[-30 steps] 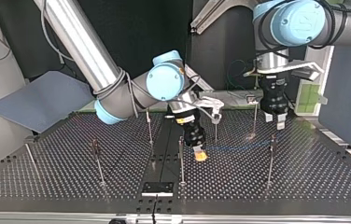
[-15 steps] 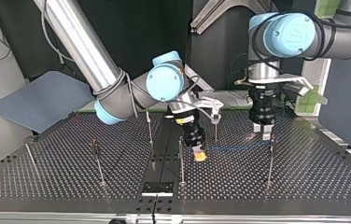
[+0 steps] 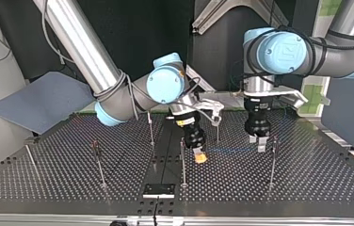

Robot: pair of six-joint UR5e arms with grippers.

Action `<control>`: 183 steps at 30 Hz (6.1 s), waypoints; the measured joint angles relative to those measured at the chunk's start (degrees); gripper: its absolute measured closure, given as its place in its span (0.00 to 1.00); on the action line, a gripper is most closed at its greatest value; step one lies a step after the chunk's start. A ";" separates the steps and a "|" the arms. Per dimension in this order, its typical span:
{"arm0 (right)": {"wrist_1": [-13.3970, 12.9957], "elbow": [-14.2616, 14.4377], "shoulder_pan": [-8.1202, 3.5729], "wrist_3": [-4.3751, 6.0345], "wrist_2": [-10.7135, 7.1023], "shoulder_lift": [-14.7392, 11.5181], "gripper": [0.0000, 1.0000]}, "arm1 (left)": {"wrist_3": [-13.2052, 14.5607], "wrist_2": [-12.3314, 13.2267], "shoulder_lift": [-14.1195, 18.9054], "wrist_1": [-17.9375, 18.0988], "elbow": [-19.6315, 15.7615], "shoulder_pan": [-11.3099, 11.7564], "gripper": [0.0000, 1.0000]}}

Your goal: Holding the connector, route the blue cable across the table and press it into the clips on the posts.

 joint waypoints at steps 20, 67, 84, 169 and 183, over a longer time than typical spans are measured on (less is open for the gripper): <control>0.00 0.00 -0.34 0.00 -0.29 0.27 1.00 | 2.51 -2.73 -6.10 -0.43 6.28 -1.48 0.00; 2.87 1.79 0.59 0.33 -0.09 2.45 1.00 | 5.28 -9.85 -1.17 0.25 -4.78 -4.81 1.00; 2.95 8.52 0.79 -1.00 0.01 2.42 1.00 | 0.71 -12.26 -5.63 8.98 -13.49 -5.50 1.00; -4.92 19.51 -7.58 -0.35 -7.40 4.38 1.00 | 2.35 -0.27 -32.33 19.03 1.00 4.17 1.00; -4.90 19.52 -7.68 -0.35 -7.64 4.39 1.00 | 2.66 0.95 -32.32 13.35 0.44 3.96 0.00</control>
